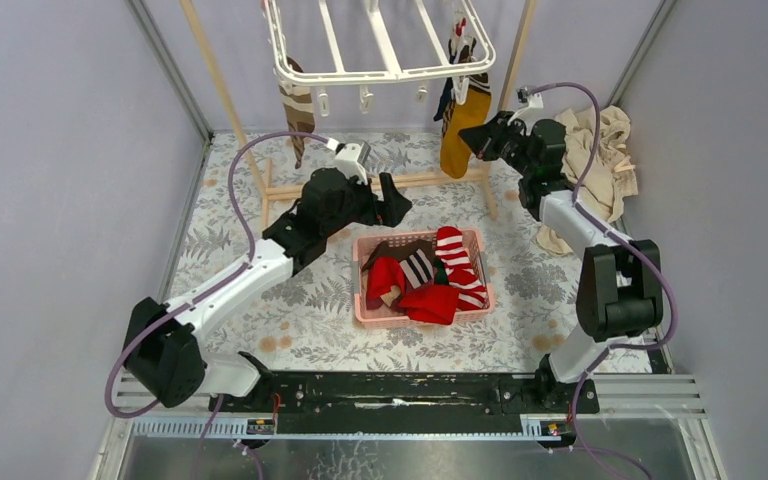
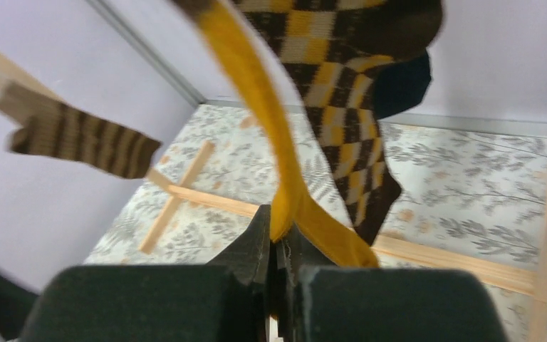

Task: Remove the socks clipped to the hanger
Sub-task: Remove the sock from the hanger.

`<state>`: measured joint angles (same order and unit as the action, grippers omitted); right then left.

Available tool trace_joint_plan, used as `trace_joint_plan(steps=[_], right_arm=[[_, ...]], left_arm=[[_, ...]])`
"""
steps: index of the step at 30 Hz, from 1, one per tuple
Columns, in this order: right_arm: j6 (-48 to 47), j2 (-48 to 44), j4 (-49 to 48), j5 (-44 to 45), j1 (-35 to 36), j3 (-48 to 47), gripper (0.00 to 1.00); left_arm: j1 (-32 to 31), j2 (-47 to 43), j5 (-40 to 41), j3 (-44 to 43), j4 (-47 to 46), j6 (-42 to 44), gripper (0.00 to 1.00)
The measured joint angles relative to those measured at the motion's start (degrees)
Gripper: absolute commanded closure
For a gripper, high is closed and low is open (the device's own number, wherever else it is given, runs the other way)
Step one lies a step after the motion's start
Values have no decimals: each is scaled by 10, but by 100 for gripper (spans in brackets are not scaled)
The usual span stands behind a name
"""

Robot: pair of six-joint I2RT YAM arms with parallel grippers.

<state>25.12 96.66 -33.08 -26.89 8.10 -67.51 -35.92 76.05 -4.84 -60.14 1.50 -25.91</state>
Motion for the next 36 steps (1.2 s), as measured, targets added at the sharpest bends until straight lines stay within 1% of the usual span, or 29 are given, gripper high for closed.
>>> trace_joint_plan(steps=[4,10,16,18,21,24,29,36], right_arm=[[40,-28,-2,-52,-4,0,100],[140,-52,-27,-154,-21,-1,100],[239,-52,-55,-222,-26,-1,100],[278,-56,-74,-243,-26,-1,100],[309,-62,-94,-262,-26,-1,100],[336,-74,-109,-278,-26,-1,100],[367,-91,-128,-299,-26,-1,100],[411,-93,-166,-317,-26,5,100]], left_arm=[[3,26,-5,14,-69,14,2],[10,35,-32,58,-196,34,2],[27,49,-62,87,-311,42,2],[33,63,-75,89,-347,43,2],[46,91,-101,88,-396,41,2],[63,124,-132,87,-438,29,2],[97,180,-199,81,-525,-21,2],[106,231,-271,33,-614,-86,1]])
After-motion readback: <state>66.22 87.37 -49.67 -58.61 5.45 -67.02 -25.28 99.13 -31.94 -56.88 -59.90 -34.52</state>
